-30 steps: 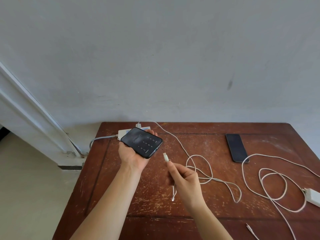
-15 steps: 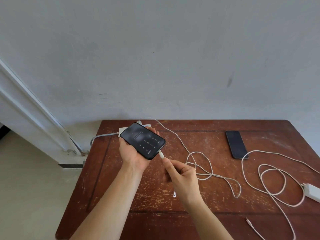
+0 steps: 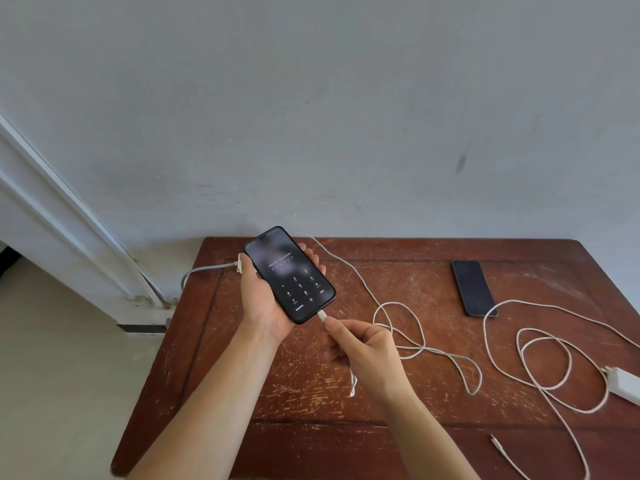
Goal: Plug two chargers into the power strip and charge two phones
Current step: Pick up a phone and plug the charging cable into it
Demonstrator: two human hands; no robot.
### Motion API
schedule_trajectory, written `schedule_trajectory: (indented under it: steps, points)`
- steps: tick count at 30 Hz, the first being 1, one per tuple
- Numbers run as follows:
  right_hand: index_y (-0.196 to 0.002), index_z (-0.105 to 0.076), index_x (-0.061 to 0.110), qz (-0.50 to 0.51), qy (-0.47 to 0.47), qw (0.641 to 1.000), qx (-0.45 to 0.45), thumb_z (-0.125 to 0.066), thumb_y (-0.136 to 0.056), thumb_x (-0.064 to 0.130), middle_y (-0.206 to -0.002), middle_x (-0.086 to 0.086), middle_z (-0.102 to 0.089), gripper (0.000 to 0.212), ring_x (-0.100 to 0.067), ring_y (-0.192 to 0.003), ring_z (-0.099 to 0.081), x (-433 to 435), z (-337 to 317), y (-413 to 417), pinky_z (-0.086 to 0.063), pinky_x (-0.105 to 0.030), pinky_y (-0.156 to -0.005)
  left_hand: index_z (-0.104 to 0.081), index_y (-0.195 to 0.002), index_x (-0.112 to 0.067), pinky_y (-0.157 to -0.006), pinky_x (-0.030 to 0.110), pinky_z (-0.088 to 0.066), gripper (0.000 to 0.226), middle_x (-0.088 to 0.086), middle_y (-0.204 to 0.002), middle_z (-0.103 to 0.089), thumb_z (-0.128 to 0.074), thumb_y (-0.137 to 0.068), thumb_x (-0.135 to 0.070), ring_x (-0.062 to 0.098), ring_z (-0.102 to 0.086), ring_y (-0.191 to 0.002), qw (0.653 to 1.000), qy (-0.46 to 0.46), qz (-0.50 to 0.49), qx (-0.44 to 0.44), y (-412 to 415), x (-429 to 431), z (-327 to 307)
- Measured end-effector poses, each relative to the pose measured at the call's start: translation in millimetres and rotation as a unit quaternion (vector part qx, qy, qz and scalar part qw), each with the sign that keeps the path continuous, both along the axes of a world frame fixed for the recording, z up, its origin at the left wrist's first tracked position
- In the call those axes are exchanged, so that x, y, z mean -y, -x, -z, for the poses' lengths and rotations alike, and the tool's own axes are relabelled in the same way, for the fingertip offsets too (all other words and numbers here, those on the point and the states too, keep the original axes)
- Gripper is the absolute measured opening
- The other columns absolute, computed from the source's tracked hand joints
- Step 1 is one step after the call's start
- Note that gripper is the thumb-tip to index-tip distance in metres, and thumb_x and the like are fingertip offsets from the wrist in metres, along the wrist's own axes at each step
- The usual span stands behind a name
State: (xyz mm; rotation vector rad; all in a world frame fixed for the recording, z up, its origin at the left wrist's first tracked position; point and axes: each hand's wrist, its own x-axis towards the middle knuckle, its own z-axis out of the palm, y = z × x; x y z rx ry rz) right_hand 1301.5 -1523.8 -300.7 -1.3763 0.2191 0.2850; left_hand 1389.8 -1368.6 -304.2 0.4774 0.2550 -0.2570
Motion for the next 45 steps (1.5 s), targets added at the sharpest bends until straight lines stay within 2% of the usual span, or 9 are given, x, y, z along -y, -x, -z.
schedule_trajectory:
  steps: [8, 13, 16, 19, 22, 27, 31, 37, 45]
  points:
    - [-0.084, -0.083, 0.012, 0.024, -0.015, 1.0, -0.006, -0.073, -0.092, 0.027, -0.074, -0.008, -0.077, 0.019, -0.015, -0.062, -0.069, 0.6, 0.7, 3.0, -0.058, -0.023, -0.062, -0.061, -0.128, -0.004, -0.09, 0.048, -0.057, 0.09, 0.02, -0.113, -0.066, -0.034, -0.088, -0.079, 0.032, -0.069, -0.097, 1.0, -0.015, 0.003, -0.006, -4.1, 4.8, 4.6]
    - [-0.082, -0.083, 0.013, 0.03, -0.017, 0.999, -0.01, -0.074, -0.091, 0.026, -0.072, -0.007, -0.076, 0.018, -0.015, -0.062, -0.07, 0.4, 2.2, 2.4, -0.057, -0.022, -0.06, -0.069, -0.119, -0.007, -0.103, 0.049, -0.05, 0.084, 0.018, -0.115, -0.068, -0.039, -0.087, -0.078, 0.032, -0.07, -0.098, 1.0, -0.024, 0.002, -0.01, -3.8, 5.5, 9.9]
    - [-0.083, -0.083, 0.012, 0.019, -0.021, 0.999, -0.019, -0.074, -0.091, 0.027, -0.075, -0.01, -0.077, 0.019, -0.016, -0.063, -0.071, 0.8, 2.9, 2.2, -0.057, -0.021, -0.06, -0.062, -0.127, -0.009, -0.115, 0.049, -0.035, 0.082, 0.018, -0.119, -0.064, -0.042, -0.086, -0.077, 0.031, -0.068, -0.102, 1.0, -0.025, 0.012, -0.007, -4.7, 2.4, 11.1]
    - [-0.089, -0.083, 0.014, 0.0, -0.014, 1.0, -0.018, -0.073, -0.092, 0.03, -0.081, -0.016, -0.077, 0.019, -0.017, -0.068, -0.072, 1.9, 3.4, 1.0, -0.058, -0.022, -0.064, -0.055, -0.14, -0.007, -0.118, 0.048, -0.03, 0.089, 0.018, -0.12, -0.065, -0.044, -0.086, -0.077, 0.032, -0.067, -0.105, 0.999, -0.029, 0.032, -0.008, -6.0, 1.0, 9.5]
    - [-0.099, -0.082, 0.022, 0.001, -0.019, 1.0, -0.018, -0.067, -0.095, 0.036, -0.092, -0.021, -0.076, 0.021, -0.02, -0.077, -0.075, 5.2, 3.8, -0.9, -0.06, -0.028, -0.072, -0.045, -0.146, -0.005, -0.109, 0.047, -0.042, 0.094, 0.019, -0.12, -0.066, -0.042, -0.087, -0.078, 0.034, -0.066, -0.106, 0.996, -0.066, 0.053, -0.006, -5.3, 1.7, 7.0]
    - [-0.098, -0.082, 0.023, 0.016, -0.034, 0.998, -0.044, -0.056, -0.1, 0.044, -0.094, -0.003, -0.08, 0.034, -0.013, -0.078, -0.072, 8.3, 3.2, -5.6, -0.058, -0.023, -0.072, -0.066, -0.128, -0.008, -0.101, 0.046, -0.048, 0.084, 0.016, -0.117, -0.07, -0.041, -0.088, -0.077, 0.031, -0.068, -0.105, 0.995, -0.071, 0.073, -0.018, -3.4, -2.3, 5.1]
    - [-0.093, -0.082, 0.021, 0.013, -0.03, 0.999, -0.044, -0.058, -0.098, 0.043, -0.086, -0.002, -0.078, 0.033, -0.013, -0.077, -0.07, 7.0, 6.4, -5.2, -0.057, -0.023, -0.072, -0.064, -0.126, -0.014, -0.096, 0.045, -0.05, 0.077, 0.013, -0.114, -0.068, -0.04, -0.089, -0.077, 0.028, -0.066, -0.104, 0.992, -0.077, 0.1, -0.005, -2.1, -6.1, 4.1]
    - [-0.092, -0.08, 0.019, 0.006, -0.04, 0.999, -0.037, -0.059, -0.098, 0.039, -0.081, -0.002, -0.074, 0.03, -0.014, -0.073, -0.065, 3.9, 12.4, -3.2, -0.054, -0.029, -0.074, -0.059, -0.13, -0.014, -0.096, 0.046, -0.05, 0.076, 0.012, -0.116, -0.065, -0.04, -0.089, -0.076, 0.029, -0.063, -0.107, 0.99, -0.079, 0.113, 0.01, -0.3, -9.4, 4.6]
    - [-0.092, -0.08, 0.019, -0.001, -0.038, 0.999, -0.028, -0.063, -0.092, 0.044, -0.081, -0.002, -0.074, 0.031, -0.015, -0.074, -0.065, 3.5, 15.8, -0.6, -0.055, -0.03, -0.074, -0.067, -0.126, -0.012, -0.095, 0.046, -0.052, 0.081, 0.015, -0.116, -0.07, -0.038, -0.089, -0.078, 0.031, -0.066, -0.108, 0.991, -0.086, 0.104, -0.013, 1.5, -12.0, 4.9]
